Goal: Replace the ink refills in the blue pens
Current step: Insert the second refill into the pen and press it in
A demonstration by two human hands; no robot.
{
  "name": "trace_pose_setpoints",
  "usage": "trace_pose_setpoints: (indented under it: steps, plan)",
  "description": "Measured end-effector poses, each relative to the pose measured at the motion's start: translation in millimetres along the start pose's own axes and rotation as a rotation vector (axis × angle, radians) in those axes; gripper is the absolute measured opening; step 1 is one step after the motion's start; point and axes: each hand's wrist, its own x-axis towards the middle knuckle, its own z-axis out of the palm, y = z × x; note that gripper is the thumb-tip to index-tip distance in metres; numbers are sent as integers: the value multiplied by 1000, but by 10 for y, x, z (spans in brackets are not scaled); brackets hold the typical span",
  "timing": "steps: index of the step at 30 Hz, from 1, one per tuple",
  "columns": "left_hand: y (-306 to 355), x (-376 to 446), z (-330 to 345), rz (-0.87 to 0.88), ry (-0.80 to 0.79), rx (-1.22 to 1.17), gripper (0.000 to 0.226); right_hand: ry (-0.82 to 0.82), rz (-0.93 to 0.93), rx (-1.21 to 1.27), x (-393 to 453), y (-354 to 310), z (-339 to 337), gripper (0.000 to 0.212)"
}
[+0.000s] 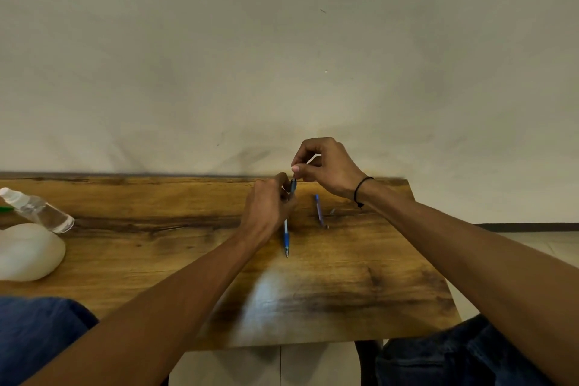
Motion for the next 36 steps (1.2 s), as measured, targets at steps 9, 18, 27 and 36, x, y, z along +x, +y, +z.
trace_pose_setpoints:
  steps: [9, 18, 27, 36]
  plan:
    - [-14, 0, 11, -17, 3, 0, 26, 14, 14, -6, -3, 53, 24, 3]
    - [-22, -5, 23, -6, 5, -1, 26, -1, 35, 33, -21, 62, 33, 5]
    - [-22, -4, 16, -4, 5, 6, 24, -17, 64, 48, -12, 90, -1, 11]
    - [-49, -21, 7, 38, 10, -8, 22, -93, 149, -422, -24, 334, -135, 15]
